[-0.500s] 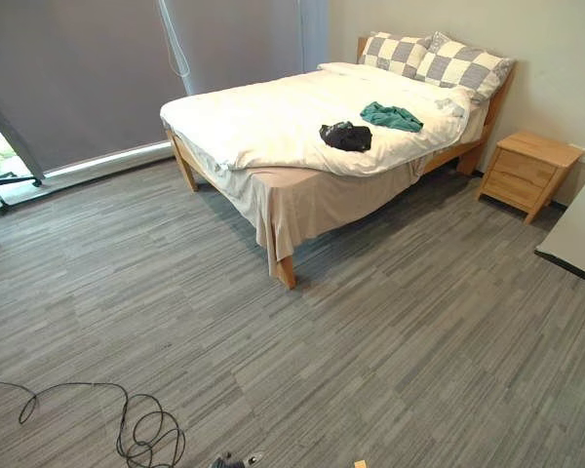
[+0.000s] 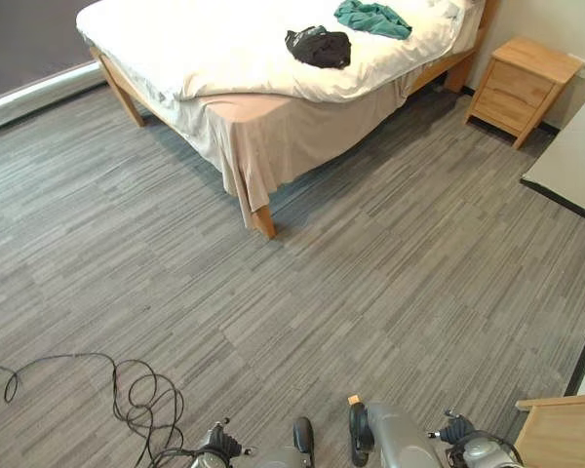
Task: Tidy up the quilt and then pick up the clothes from the bed and put them into the laundry hamper.
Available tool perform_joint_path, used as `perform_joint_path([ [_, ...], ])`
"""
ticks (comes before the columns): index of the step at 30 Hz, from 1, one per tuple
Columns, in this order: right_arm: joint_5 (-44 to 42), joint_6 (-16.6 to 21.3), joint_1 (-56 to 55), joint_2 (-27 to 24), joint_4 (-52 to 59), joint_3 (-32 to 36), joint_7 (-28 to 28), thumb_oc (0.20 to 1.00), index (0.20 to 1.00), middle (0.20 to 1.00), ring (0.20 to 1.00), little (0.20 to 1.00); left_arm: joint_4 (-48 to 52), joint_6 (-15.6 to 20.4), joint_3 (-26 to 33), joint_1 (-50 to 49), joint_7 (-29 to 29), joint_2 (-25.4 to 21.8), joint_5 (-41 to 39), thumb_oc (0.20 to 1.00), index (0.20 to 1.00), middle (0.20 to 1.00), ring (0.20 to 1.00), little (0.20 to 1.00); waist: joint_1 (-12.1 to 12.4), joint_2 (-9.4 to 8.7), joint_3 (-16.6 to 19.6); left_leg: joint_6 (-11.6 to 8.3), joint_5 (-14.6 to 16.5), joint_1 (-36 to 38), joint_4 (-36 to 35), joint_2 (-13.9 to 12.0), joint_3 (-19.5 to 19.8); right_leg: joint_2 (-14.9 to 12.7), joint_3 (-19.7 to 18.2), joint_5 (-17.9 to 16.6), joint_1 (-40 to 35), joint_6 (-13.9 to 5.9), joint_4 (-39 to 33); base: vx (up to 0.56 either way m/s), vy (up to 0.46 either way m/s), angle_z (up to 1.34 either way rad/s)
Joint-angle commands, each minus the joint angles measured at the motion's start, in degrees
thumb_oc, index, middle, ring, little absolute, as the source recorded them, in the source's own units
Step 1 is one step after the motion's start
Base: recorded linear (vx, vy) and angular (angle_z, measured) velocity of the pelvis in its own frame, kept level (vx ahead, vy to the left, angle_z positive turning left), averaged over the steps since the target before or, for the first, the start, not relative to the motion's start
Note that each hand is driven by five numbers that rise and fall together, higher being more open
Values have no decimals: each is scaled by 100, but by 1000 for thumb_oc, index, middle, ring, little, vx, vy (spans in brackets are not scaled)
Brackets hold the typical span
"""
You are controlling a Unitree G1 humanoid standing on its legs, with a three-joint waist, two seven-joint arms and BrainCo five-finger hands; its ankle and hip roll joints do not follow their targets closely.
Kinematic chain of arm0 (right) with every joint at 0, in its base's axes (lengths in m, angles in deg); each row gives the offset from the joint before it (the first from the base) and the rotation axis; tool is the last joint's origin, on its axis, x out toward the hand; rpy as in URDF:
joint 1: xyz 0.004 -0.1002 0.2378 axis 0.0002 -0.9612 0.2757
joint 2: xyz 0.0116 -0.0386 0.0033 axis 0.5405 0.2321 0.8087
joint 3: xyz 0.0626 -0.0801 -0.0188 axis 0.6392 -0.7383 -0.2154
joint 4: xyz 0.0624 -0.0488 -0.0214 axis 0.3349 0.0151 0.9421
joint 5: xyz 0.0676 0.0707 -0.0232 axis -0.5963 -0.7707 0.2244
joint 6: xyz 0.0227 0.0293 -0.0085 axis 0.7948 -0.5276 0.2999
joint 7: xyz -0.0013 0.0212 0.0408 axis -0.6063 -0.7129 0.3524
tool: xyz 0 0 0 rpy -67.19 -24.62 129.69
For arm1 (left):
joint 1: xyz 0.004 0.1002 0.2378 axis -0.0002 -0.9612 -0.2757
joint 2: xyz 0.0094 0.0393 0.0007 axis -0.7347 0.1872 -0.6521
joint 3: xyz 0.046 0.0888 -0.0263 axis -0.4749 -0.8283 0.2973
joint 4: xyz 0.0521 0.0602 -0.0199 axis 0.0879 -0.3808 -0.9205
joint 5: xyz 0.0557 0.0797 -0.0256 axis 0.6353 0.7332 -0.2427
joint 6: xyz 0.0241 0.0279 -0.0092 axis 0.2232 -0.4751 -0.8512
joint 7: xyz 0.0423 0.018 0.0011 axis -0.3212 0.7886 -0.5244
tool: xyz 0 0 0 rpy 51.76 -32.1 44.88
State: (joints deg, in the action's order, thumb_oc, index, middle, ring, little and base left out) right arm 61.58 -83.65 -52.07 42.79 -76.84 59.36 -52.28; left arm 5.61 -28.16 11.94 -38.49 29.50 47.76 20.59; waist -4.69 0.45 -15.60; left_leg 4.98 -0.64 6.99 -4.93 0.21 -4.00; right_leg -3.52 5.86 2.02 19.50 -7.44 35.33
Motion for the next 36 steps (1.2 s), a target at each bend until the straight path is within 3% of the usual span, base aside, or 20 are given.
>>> perform_joint_path([
  [1,-318,62,-116,28,-118,58,-81,1000,1000,1000,1000,1000,-135,-28,-117,32,-47,-152,379,1000,1000,1000,1000,1000,-239,-106,-34,-414,1267,738,-7,93,123,-71,207,-350,-144,-324,-2402,444,-72,6],
  [2,-318,62,-116,27,-118,57,-81,1000,1000,1000,1000,1000,-135,-28,-116,32,-47,-151,379,1000,1000,1000,1000,1000,-242,-102,-40,-415,1269,745,-7,87,126,-67,213,-354,-158,-324,-2412,696,-127,4],
  [3,-321,7,-181,35,-241,91,28,1000,1000,1000,1000,1000,-196,-42,-203,22,65,-151,681,1000,1000,1000,1000,1000,-405,-133,1,-524,1494,986,-7,125,199,-64,297,-596,42,-427,-3463,393,-71,29],
  [7,-196,-21,-434,12,-491,100,158,1000,1000,1000,1000,1000,-228,21,-222,13,84,-119,866,1000,1000,1000,1000,1000,-630,52,107,-646,1640,1485,68,-52,382,87,6,-795,-1,-359,-3804,672,-124,44],
  [8,-118,-30,-463,-20,-541,49,184,1000,1000,1000,1000,1000,-212,12,-203,19,58,-94,838,1000,1000,1000,1000,1000,-657,116,145,-711,1494,1413,509,-101,395,178,-33,-858,-126,-231,-3787,1001,-321,51],
  [9,17,-64,-382,-100,-603,-41,222,1000,1000,1000,1000,1000,-84,1,-238,122,47,-78,728,1000,1000,1000,1000,1000,-642,191,111,-1018,617,954,1872,-170,320,297,-37,-818,-527,-33,-3714,578,-238,60],
  [10,17,-64,-380,-97,-604,-41,222,1000,1000,1000,1000,1000,-84,0,-237,123,47,-81,727,1000,1000,1000,1000,1000,-651,171,121,-1016,600,937,1869,-150,332,274,-37,-824,-515,-35,-3715,515,-275,62],
  [12,320,-97,-337,-197,-555,-253,240,1000,1000,1000,1000,1000,90,-4,-251,193,20,-156,626,1000,1000,1000,1000,1000,-502,49,37,-1324,-556,25,3755,-213,333,208,49,-690,-1059,243,-3846,377,-255,5],
  [13,418,-108,-271,-244,-529,-354,226,1000,1000,1000,1000,1000,178,14,-205,244,-39,-184,466,1000,1000,1000,1000,1000,-379,-53,-5,-1327,-717,-297,4429,-258,234,163,65,-583,-1330,378,-3938,482,-309,-13],
  [15,506,-128,-10,-365,-414,-454,143,1000,1000,1000,1000,1000,310,15,-141,380,-220,-172,161,1000,1000,1000,1000,1000,-118,-287,-99,-1089,-361,-967,5129,-430,-130,21,8,-413,-1751,449,-4033,524,-249,-1],
  [18,555,-105,358,-461,-281,-604,37,1000,1000,1000,1000,1000,512,150,-72,398,-375,-21,-189,1000,1000,1000,1000,1000,326,-396,18,-966,18,-1872,3584,-332,-640,-70,-130,67,-2315,267,-4033,765,8,-20],
  [21,497,-7,525,-485,-154,-601,-3,1000,1000,1000,1000,1000,477,151,-149,378,-382,57,-70,1000,1000,1000,1000,1000,531,-235,231,-965,-368,-1771,928,-446,-871,61,-108,490,-2794,128,-4033,569,159,-54],
  [22,497,-6,520,-487,-152,-600,-2,1000,1000,1000,1000,1000,474,152,-152,377,-383,59,-70,1000,1000,1000,1000,1000,535,-257,205,-964,-429,-1668,799,-405,-887,31,-109,508,-2837,120,-4033,588,172,-43],
  [23,440,30,526,-462,-79,-551,-36,1000,1000,1000,1000,1000,392,99,-185,357,-320,124,-24,1000,1000,1000,1000,1000,545,-263,320,-994,-589,-1759,230,-669,-1333,34,-2,722,-3200,49,-4033,409,122,-32],
  [27,361,63,338,-264,-55,-509,-15,1000,1000,1000,1000,1000,250,53,55,181,-380,100,-211,1000,1000,1000,1000,1000,601,-401,566,-843,-644,-1423,15,-490,-1156,-63,11,657,-3454,-31,-3863,608,162,-16],
  [28,299,64,253,-38,-80,-473,35,1000,1000,1000,1000,1000,88,-7,146,140,-319,63,-166,1000,1000,1000,1000,1000,558,-514,635,-698,-417,-1104,-7,-374,-1244,-148,16,485,-3206,-237,-2919,280,146,20],
  [29,299,64,255,-38,-80,-473,35,1000,1000,1000,1000,1000,88,-7,147,141,-318,63,-166,1000,1000,1000,1000,1000,567,-503,647,-701,-424,-1120,-7,-390,-1251,-134,4,473,-3185,-232,-2920,540,268,35],
  [30,330,49,225,86,-124,-469,128,1000,1000,1000,1000,1000,62,-45,116,146,-234,-54,39,1000,1000,1000,1000,1000,497,-544,573,-552,-146,-732,-7,-305,-1265,-343,37,36,-2807,-506,-1858,509,204,19],
  [31,322,15,221,115,-169,-420,141,1000,1000,1000,1000,1000,62,-54,141,174,-200,-172,19,1000,1000,1000,1000,1000,440,-485,504,-480,30,-455,-7,-318,-1191,-467,96,-417,-2323,-527,-1104,512,206,24],
  [36,332,-24,162,93,-188,-432,186,1000,1000,1000,1000,1000,69,-54,99,233,-149,-396,96,1000,1000,1000,1000,1000,297,-365,394,-505,251,-145,-7,-306,-927,-419,115,93,-1728,-265,-1641,360,33,60],
])
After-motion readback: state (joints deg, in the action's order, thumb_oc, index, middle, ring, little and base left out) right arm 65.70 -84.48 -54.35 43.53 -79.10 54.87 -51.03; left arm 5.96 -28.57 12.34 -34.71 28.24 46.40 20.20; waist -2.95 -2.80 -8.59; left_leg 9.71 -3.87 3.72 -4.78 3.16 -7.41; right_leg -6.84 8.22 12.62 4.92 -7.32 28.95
